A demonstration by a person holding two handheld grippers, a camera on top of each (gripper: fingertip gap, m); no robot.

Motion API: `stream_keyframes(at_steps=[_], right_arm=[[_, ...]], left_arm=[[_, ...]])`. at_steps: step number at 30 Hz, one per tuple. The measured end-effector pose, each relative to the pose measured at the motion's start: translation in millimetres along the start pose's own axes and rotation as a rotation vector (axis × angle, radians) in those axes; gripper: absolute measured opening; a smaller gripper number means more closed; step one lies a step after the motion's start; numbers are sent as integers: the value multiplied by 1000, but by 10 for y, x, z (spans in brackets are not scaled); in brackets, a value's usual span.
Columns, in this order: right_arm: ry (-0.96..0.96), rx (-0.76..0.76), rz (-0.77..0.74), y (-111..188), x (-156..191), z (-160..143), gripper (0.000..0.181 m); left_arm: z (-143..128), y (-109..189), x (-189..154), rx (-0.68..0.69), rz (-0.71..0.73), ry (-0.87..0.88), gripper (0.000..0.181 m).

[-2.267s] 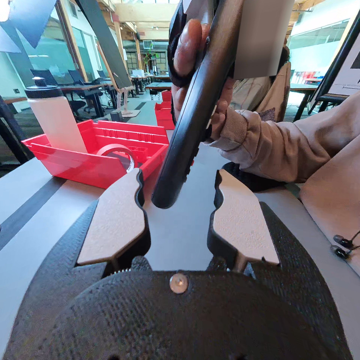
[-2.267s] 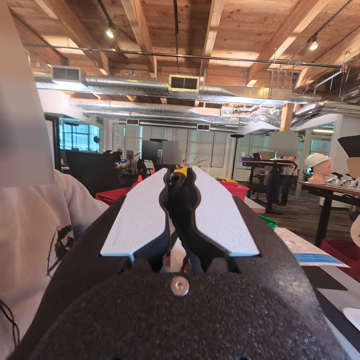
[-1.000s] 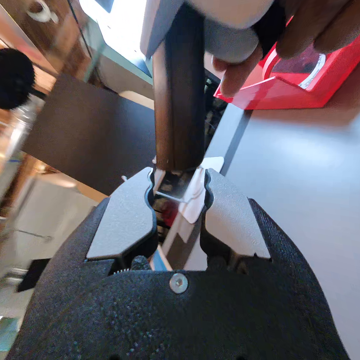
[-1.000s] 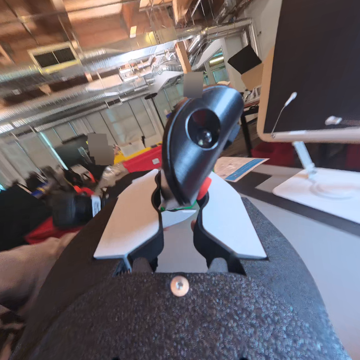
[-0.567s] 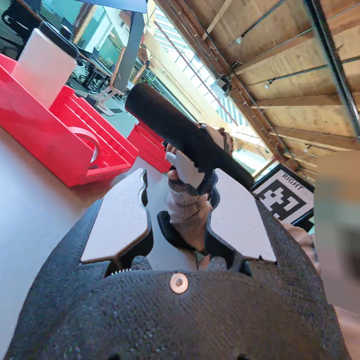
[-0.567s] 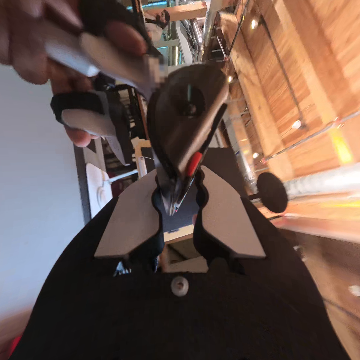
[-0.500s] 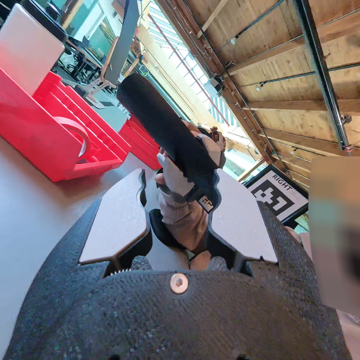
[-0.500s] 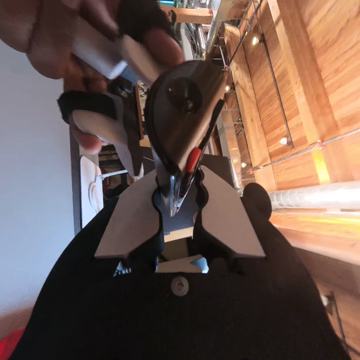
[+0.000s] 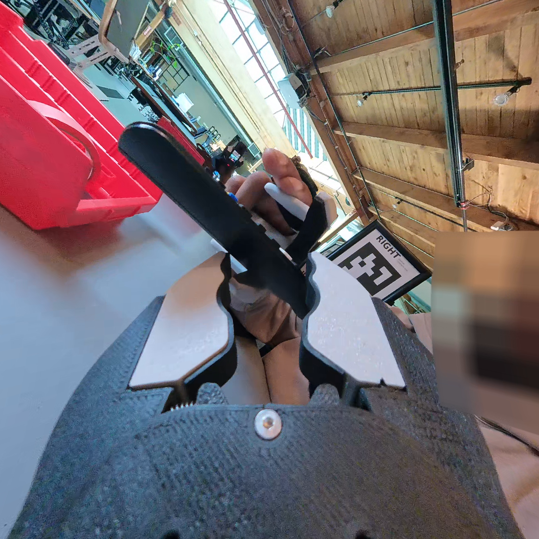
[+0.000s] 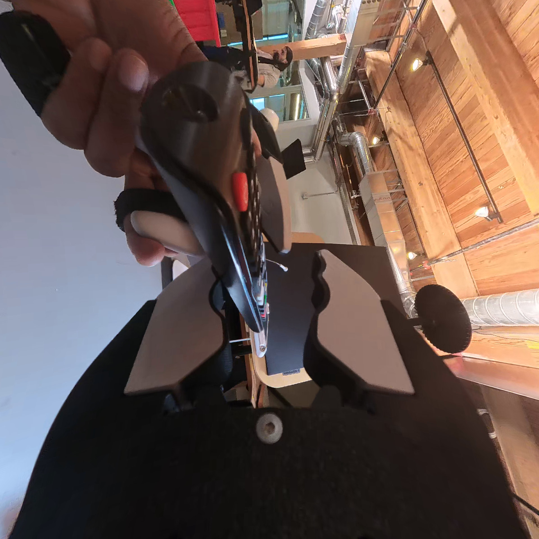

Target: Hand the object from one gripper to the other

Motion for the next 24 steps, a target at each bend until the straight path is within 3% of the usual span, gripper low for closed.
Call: stream_keyframes(at_steps=[3,8,12,14,16,20,24], right_arm=[[-13,4,17,17,-34,0,62],[-20,40,15,70,-139,-94,62],[-141,60,6,90,-220,-224,54],[-278,107,46,95,-220,-393,52],[-556,114,165,106,-162,-493,55],[-1168,-130,524,206,-97,-125,60],[-1229,-228,582,166,-59,147,66]], left_arm=[[6,2,-14,-2,8,-30,48],[225,182,-108,-132,-31,-55,23],[379,354,-134,-209,35,-147,23],[481,445,-220,-262,54,-209,23],[542,521,-313,-277,122,-341,23],[579,569,-535,-261,269,-652,23],[422,375,-807,-212,219,-841,23]])
Point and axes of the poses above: each gripper's, where its closed fingertips meet, y back along the fingers, z out of its top, x = y × z across the jaws, the point moved 1 cm from there along y, back along the fingers, and after that the axes turned 6 degrees about y, right-handed, at the moved point
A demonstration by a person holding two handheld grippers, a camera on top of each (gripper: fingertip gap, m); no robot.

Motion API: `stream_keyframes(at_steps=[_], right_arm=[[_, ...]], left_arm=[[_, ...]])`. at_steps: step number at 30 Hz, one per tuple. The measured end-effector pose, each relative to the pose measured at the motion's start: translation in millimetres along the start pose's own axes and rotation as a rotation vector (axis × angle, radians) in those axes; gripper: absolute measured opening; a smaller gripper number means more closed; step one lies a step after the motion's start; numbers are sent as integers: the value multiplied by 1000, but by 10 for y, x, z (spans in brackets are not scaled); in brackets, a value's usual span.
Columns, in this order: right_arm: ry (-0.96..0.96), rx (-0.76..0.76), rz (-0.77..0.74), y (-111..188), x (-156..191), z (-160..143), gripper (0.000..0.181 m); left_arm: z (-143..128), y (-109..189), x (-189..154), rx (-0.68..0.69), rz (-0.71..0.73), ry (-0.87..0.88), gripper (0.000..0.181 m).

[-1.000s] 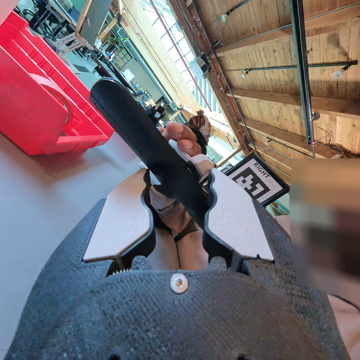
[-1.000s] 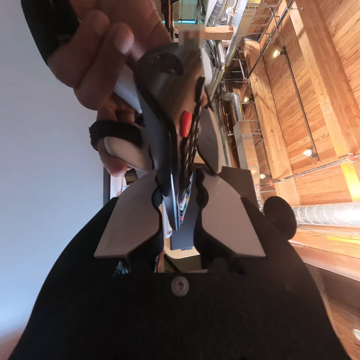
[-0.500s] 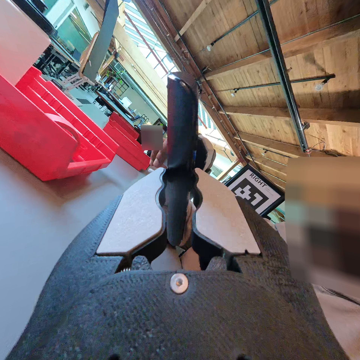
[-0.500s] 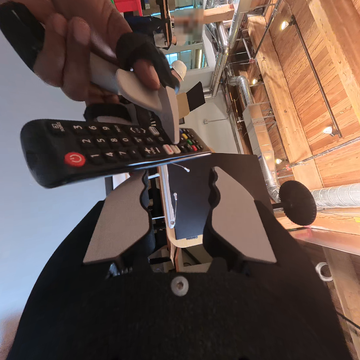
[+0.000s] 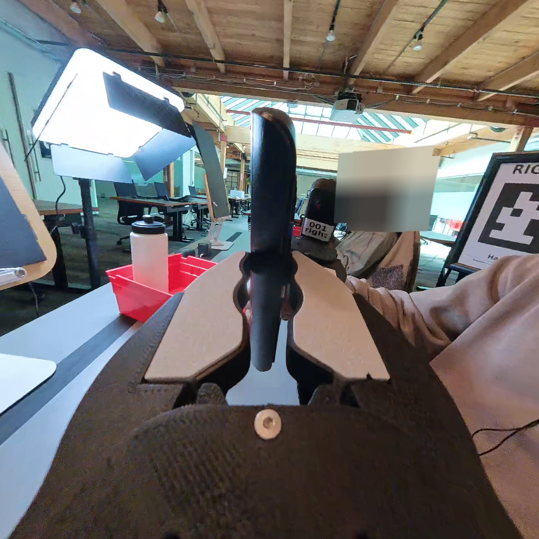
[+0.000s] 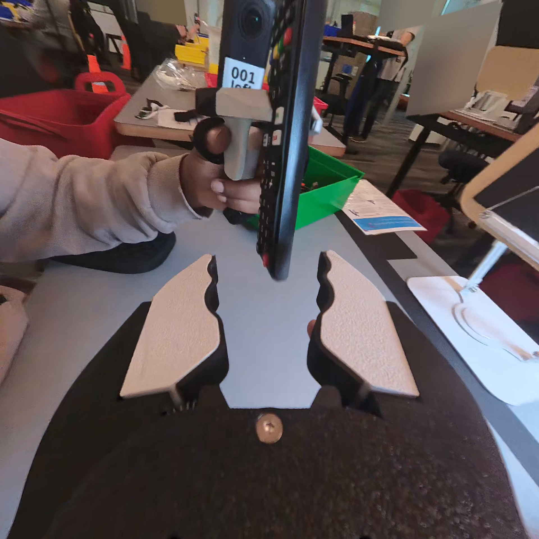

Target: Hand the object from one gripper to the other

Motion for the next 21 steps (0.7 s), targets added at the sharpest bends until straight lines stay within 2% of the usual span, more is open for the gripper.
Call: stream_keyframes(at_steps=[1,2,4,7,10,12,15,19,21], right_arm=[[-3,-13,10,-63,51,19,65],[8,-32,1,-115,81,46,56],[69,-42,-41,-161,102,78,25],[166,-29,-183,-85,-61,138,25],[245,-18,-379,57,-312,190,24],[333,10,-505,119,-430,199,24],[542,88,-688,189,-542,197,24],[950,229,-894,169,-510,214,24],[1104,272,-930,81,-438,179,24]], left_arm=[[-23,-51,-88,8,-34,-17,23],[-51,-99,-167,17,-71,-27,24],[-84,-164,-268,20,-114,-31,24],[-16,-156,-195,-8,-62,10,26],[38,-95,84,-34,114,98,30],[7,-77,189,-42,168,131,33],[-40,-128,223,-74,177,200,44],[-165,-208,296,-124,198,358,62],[-193,-219,305,-165,179,431,55]])
Point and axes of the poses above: each gripper's, where its closed fingertips meet, y back along the fingers, z out of its top, x = y × z across the jaws, the point moved 1 cm from there along y, back along the fingers, and after that the axes turned 6 degrees about y, right-handed, at the moved point
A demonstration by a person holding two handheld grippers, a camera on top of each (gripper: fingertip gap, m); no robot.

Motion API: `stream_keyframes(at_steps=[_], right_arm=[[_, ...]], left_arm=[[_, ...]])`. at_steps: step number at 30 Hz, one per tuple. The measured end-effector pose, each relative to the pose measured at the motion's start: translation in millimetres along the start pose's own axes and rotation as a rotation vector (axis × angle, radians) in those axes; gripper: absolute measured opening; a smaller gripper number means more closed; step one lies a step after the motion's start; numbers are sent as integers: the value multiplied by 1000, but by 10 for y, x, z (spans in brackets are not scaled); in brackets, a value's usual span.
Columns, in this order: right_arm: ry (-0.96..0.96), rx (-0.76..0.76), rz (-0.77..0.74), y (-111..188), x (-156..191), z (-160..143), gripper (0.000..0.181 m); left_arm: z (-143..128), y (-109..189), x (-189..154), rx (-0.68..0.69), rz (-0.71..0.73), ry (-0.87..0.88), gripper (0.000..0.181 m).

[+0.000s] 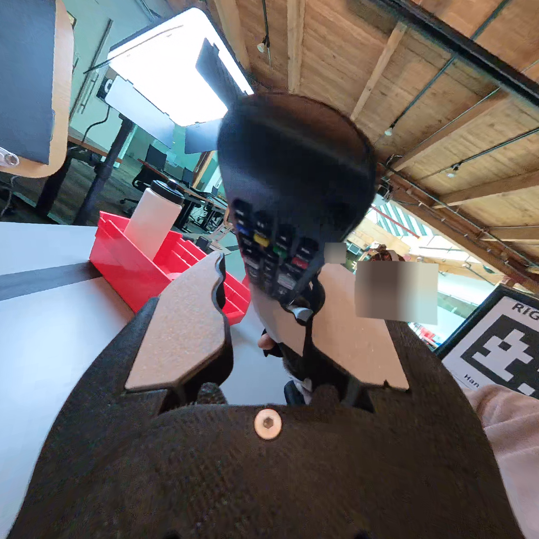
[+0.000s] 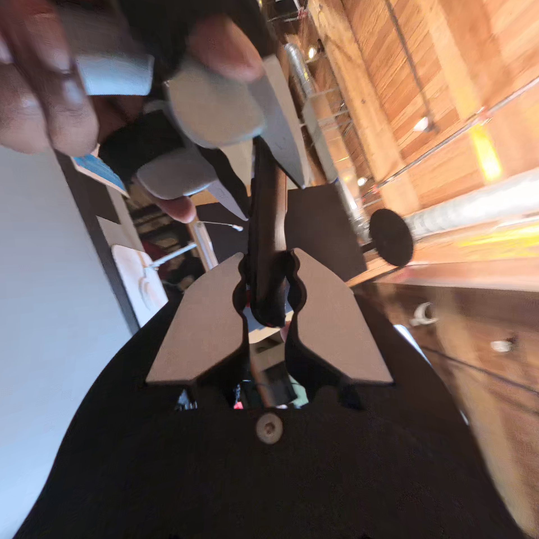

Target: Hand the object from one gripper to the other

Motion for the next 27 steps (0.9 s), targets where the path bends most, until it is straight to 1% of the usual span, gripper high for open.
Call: stream_keyframes(at_steps=[1,3,4,5,7,9,10,12,15,17,18,19,21,22,23,25,27], right_arm=[[54,0,-26,2,48,36,25],[77,4,-15,1,161,78,25],[59,-3,6,2,195,90,26],[34,-22,37,6,217,106,28],[-62,-63,175,18,294,139,34],[-253,-142,358,88,333,224,41],[-361,-157,428,117,303,239,45],[-596,-185,581,178,233,262,58],[-957,-276,838,333,148,326,70],[-1124,-335,992,439,149,363,70],[-1170,-348,1043,467,189,377,70],[-1191,-365,1100,508,252,408,63],[-1185,-404,1213,613,391,527,35],[-1162,-401,1223,617,454,564,30],[-1142,-389,1202,589,501,585,28],[-1152,-401,1114,508,484,614,26],[-1160,-390,1006,400,425,593,26]], left_arm=[[6,11,17,-20,-3,21,45],[-6,43,123,-19,30,31,41],[-14,57,148,3,15,30,40],[-19,71,164,35,-5,21,39],[-27,111,187,102,-32,-63,38],[-51,160,163,178,-75,-145,37],[-59,188,125,208,-103,-190,37],[-113,240,3,276,-171,-294,36],[-235,284,-177,370,-242,-414,35],[-328,302,-307,416,-306,-440,35],[-373,301,-360,431,-331,-450,35],[-419,295,-392,450,-344,-459,34],[-505,276,-414,487,-350,-481,33],[-536,276,-433,501,-364,-483,33],[-539,274,-452,500,-370,-480,32],[-477,255,-484,460,-361,-480,29],[-373,215,-487,397,-314,-484,27]])
Point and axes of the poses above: each gripper's, where its closed fingertips meet, y back along the fingers, z out of its top, x = y × z across the jaws, the point moved 1 cm from there along y, back along the fingers, and after that the axes turned 6 degrees about y, right-handed, at the moved point
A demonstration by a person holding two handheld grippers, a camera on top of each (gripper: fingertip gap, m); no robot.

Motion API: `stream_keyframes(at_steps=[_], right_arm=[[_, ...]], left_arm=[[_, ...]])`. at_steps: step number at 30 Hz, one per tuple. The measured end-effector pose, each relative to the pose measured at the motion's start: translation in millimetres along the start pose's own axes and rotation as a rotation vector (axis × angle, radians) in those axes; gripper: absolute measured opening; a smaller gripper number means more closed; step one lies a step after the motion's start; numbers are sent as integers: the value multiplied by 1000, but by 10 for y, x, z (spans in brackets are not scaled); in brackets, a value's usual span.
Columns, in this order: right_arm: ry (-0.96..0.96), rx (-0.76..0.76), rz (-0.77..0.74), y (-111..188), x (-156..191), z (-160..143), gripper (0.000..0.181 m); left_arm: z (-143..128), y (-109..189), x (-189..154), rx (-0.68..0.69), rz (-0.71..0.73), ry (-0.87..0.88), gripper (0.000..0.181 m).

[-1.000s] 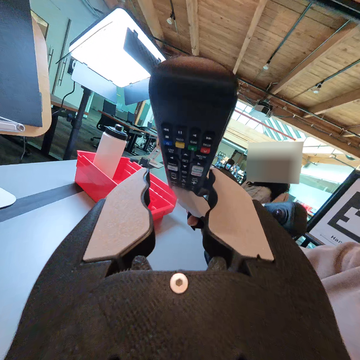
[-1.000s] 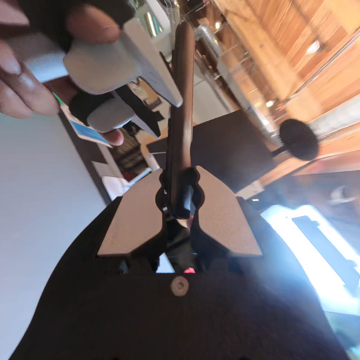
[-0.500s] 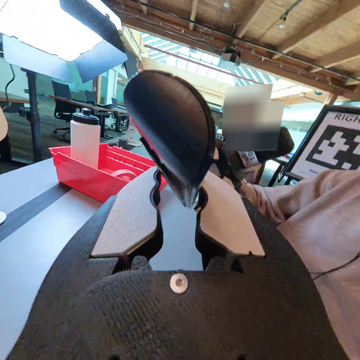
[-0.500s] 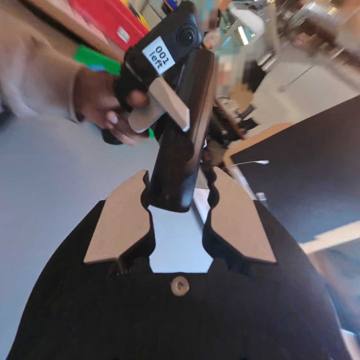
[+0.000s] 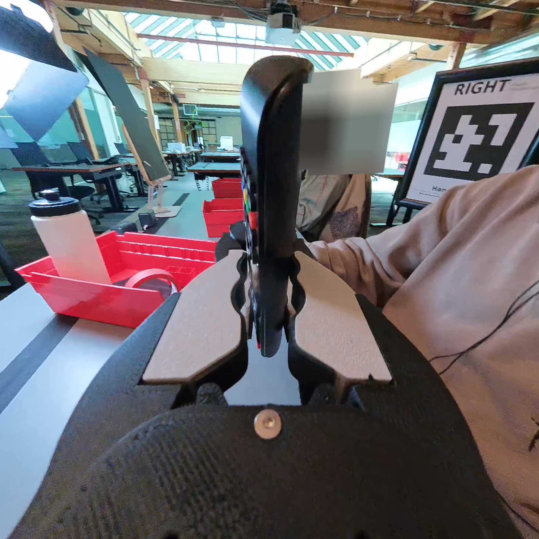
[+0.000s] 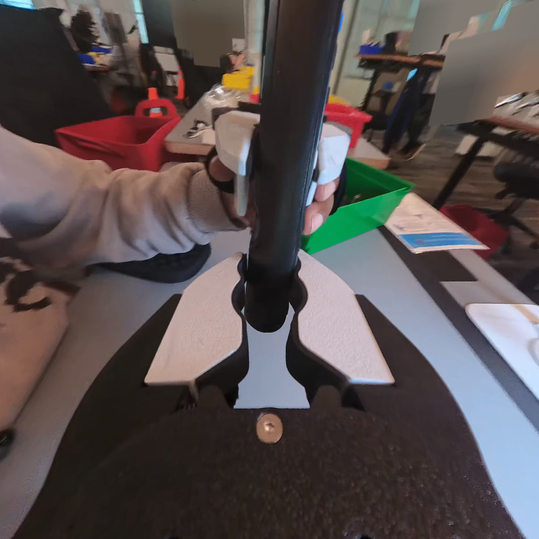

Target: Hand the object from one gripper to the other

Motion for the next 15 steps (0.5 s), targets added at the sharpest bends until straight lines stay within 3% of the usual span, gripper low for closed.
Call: stream_keyframes(at_steps=[8,11,15], right_arm=[[98,25,-465,30,-477,-14,26],[109,89,-595,18,-550,-92,25],[270,261,-817,32,-602,-197,26]], left_arm=[[218,60,400,-97,471,-25,39],[235,85,459,-115,599,-50,45],[191,136,554,-113,735,-90,55]])
Point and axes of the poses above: each gripper's, where its closed fingertips meet, y back along the fingers, z out of its top, x = y × z across the jaws, the point moved 1 cm from there along y, back along the fingers, and after that the axes turned 6 degrees about y, right-handed, at the moved point
